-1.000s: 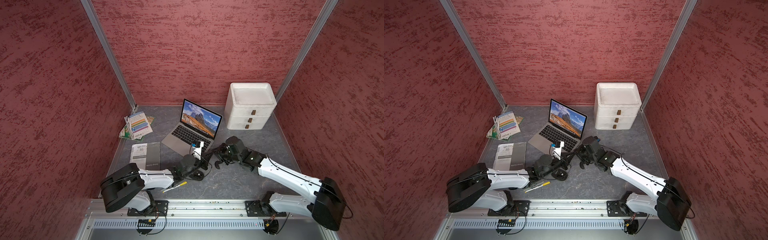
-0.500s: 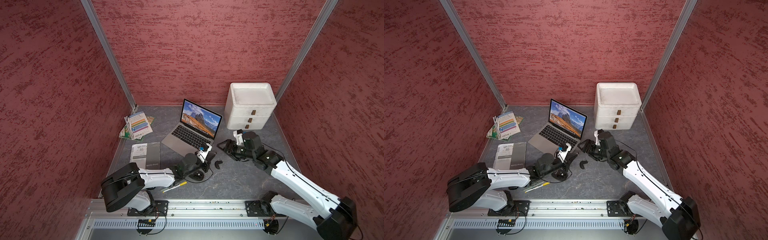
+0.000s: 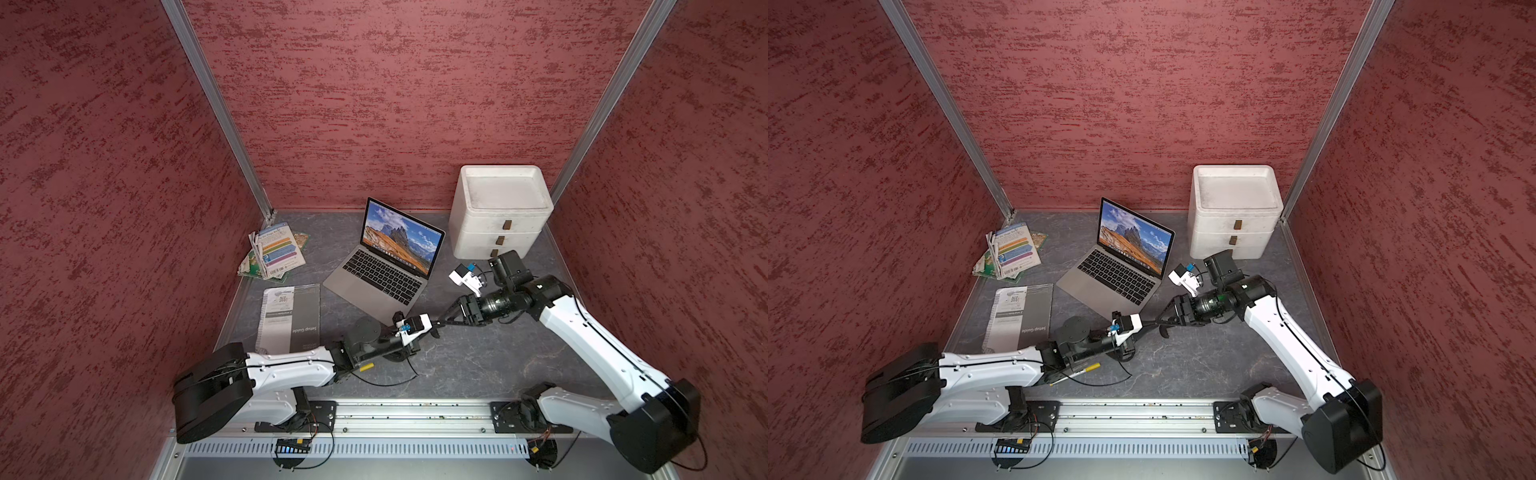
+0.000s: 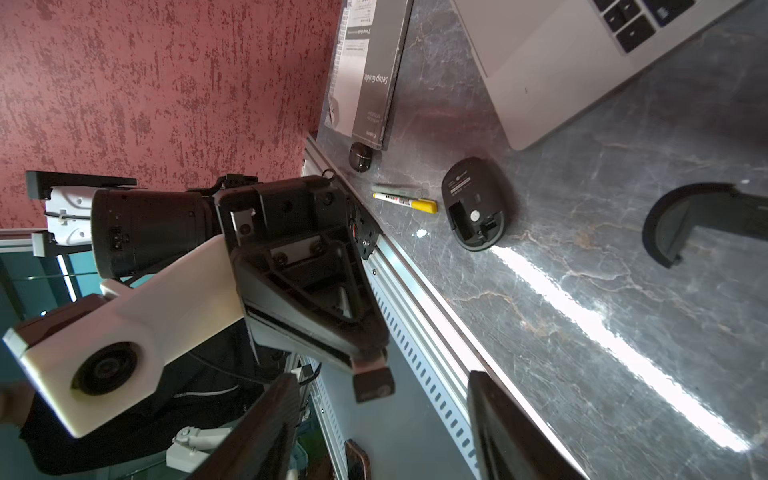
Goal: Insert the wireless mouse receiver into the laptop
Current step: Pick up the USB plug at the center of the board.
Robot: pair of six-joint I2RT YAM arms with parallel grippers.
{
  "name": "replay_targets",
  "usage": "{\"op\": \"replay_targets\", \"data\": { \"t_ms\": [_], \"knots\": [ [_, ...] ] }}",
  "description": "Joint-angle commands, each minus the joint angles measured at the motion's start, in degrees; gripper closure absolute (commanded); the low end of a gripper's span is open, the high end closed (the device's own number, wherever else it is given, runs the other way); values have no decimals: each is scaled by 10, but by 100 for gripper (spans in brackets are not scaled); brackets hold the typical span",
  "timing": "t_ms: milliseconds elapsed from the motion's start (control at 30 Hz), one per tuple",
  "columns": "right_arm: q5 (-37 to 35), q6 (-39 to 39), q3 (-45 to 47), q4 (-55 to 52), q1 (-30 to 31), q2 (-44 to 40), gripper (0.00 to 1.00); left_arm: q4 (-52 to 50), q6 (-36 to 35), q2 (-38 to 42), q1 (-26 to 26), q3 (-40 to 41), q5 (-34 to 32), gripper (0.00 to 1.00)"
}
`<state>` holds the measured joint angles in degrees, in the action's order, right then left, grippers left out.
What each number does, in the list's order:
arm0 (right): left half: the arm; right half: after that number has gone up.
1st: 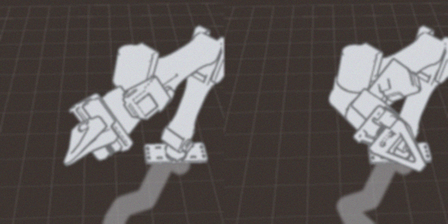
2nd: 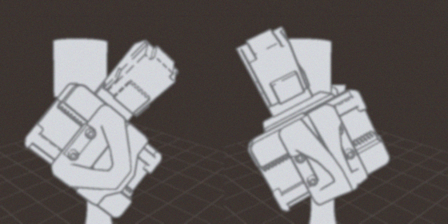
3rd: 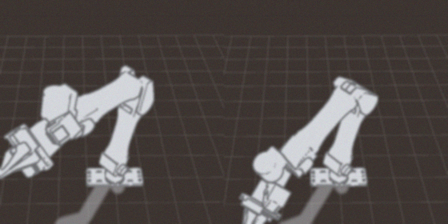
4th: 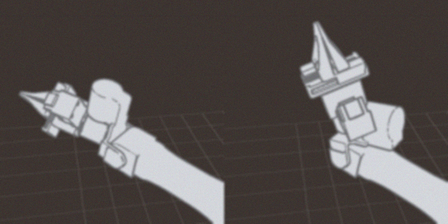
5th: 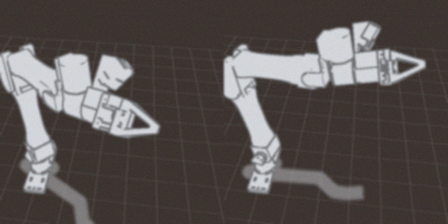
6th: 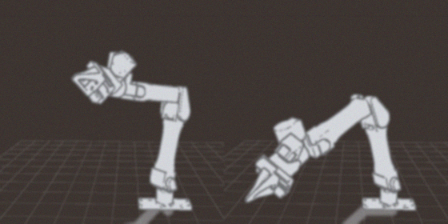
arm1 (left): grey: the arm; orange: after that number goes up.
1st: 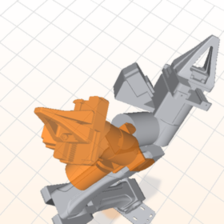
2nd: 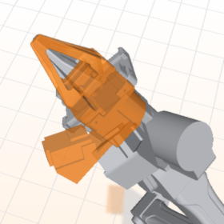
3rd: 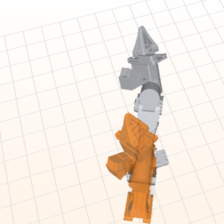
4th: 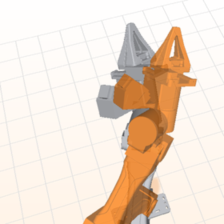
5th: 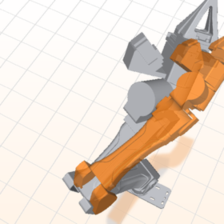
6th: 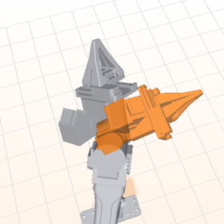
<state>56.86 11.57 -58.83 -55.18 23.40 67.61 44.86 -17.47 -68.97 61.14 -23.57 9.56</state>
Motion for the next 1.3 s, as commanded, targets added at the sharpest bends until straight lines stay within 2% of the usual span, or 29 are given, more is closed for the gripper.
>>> {"op": "replay_targets", "data": {
  "t_ms": [0, 200, 633, 1000, 1033, 1067, 1100, 1133, 1167, 1267],
  "knots": [
    [60, -33, -4, -19, -5, -5, 39, -12, -14, 25, 3, 4, 14, 100],
    [89, -10, 6, 5, -6, -14, 53, -21, -11, 35, 7, 1, 28, 100],
    [126, -3, 15, 27, -6, -2, 70, -25, -10, 34, 9, 2, 30, 100],
    [95, -6, 15, 38, -6, 7, 88, -30, 4, 38, 9, 1, 33, 100],
    [91, -4, 17, 50, -6, 6, 90, -30, 14, 41, 8, 1, 28, 88],
    [84, -1, 21, 62, -5, 3, 91, -31, 33, 47, 7, 4, 15, 53],
    [73, 5, 26, 87, -5, -1, 92, -33, 56, 58, 2, 7, -2, 30],
    [64, 11, 34, 114, -5, -6, 92, -38, 91, 73, -5, 11, -12, 12],
    [53, 20, 41, 148, -5, -14, 93, -53, 128, 92, -17, 13, -16, 2],
    [-5, 20, 63, 239, -5, -42, 95, -152, 314, 164, -79, 3, -3, 0]
  ]
}}
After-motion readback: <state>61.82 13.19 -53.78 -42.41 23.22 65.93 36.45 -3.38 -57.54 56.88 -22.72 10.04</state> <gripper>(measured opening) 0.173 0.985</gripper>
